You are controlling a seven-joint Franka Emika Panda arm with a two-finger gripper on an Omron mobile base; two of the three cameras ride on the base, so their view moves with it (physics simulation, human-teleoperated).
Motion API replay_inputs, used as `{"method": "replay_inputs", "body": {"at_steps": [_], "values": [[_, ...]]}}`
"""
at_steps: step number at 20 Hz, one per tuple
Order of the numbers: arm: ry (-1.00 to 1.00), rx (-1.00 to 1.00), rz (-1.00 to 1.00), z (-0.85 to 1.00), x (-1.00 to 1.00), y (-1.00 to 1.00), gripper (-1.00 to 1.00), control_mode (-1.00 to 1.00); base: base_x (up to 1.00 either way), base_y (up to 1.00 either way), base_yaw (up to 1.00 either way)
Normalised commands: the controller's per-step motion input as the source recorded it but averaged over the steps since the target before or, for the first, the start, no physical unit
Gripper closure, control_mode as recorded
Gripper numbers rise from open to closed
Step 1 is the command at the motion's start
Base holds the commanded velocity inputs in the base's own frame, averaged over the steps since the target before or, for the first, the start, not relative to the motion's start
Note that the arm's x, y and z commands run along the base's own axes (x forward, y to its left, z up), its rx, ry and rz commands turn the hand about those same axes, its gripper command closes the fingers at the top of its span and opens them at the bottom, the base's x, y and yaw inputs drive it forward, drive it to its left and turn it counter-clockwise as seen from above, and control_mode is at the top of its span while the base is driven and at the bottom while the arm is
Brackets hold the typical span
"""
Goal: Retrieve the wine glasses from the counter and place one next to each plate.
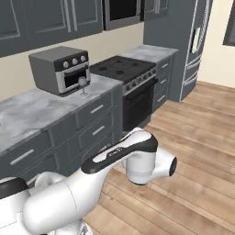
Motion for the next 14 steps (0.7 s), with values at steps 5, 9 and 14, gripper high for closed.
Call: {"method": "replay_inputs", "body": {"at_steps": [5, 9, 14], "values": [[0.0, 0.0, 0.0, 0.0, 0.0, 0.0, -1.0, 1.0, 1.0, 0.0, -0.04], [0.0, 0.0, 0.0, 0.0, 0.0, 0.0, -1.0, 1.0, 1.0, -0.01, 0.0], [0.0, 0.0, 0.0, 0.0, 0.0, 0.0, -1.0, 1.0, 1.0, 0.15, 0.03]]}}
